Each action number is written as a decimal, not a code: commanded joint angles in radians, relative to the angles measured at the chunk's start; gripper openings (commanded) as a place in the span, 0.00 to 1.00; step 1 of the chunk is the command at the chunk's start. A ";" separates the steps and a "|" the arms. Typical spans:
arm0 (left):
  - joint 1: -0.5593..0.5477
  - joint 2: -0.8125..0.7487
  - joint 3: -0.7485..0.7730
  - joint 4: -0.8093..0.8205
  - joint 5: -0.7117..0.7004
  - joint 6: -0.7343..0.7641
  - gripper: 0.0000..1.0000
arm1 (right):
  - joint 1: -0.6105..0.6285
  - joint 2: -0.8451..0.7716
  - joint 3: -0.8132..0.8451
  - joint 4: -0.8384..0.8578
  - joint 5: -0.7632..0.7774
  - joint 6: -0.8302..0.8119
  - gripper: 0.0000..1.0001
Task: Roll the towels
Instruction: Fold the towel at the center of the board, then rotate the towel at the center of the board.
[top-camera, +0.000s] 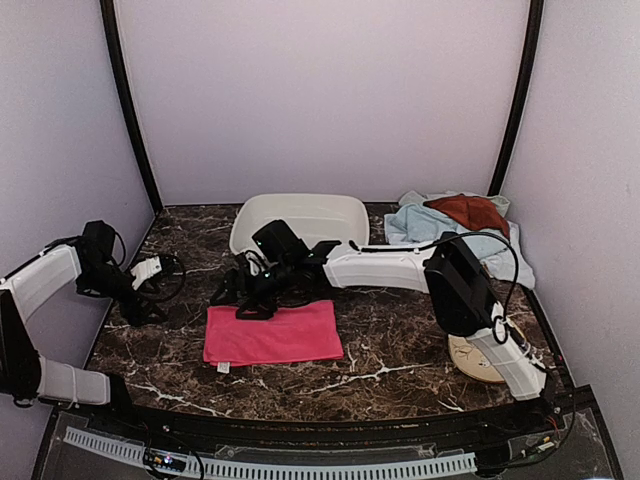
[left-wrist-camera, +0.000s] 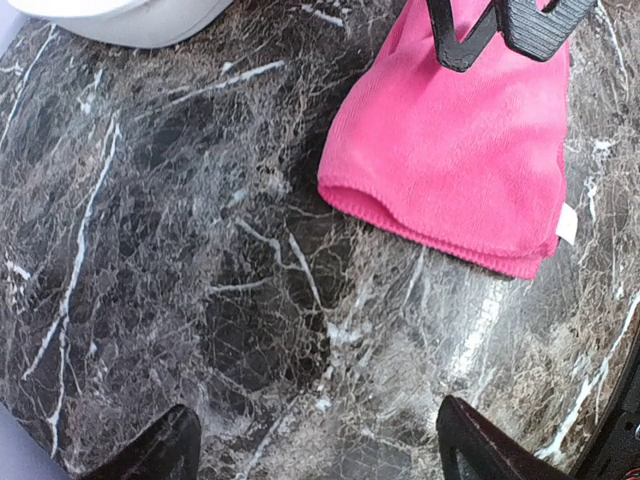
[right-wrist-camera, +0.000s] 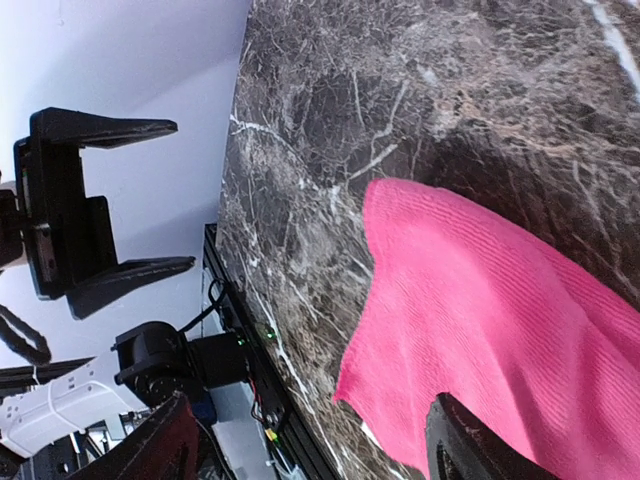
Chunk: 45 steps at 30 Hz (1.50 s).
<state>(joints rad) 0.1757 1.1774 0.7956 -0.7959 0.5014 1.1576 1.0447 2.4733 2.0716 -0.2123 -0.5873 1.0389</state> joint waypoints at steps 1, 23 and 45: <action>-0.068 0.004 0.048 -0.060 0.064 -0.054 0.84 | -0.030 -0.175 -0.134 0.015 0.018 -0.085 0.74; -0.611 0.309 -0.127 0.333 -0.243 -0.271 0.72 | -0.219 -0.414 -0.896 0.098 0.287 -0.183 0.00; -0.588 0.127 0.099 0.138 -0.346 -0.196 0.81 | -0.069 -0.654 -0.976 0.092 0.290 -0.115 0.09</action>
<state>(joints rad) -0.4137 1.3491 0.8177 -0.5156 0.1143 0.9653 0.9756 1.9160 1.0733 -0.0212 -0.3130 0.9104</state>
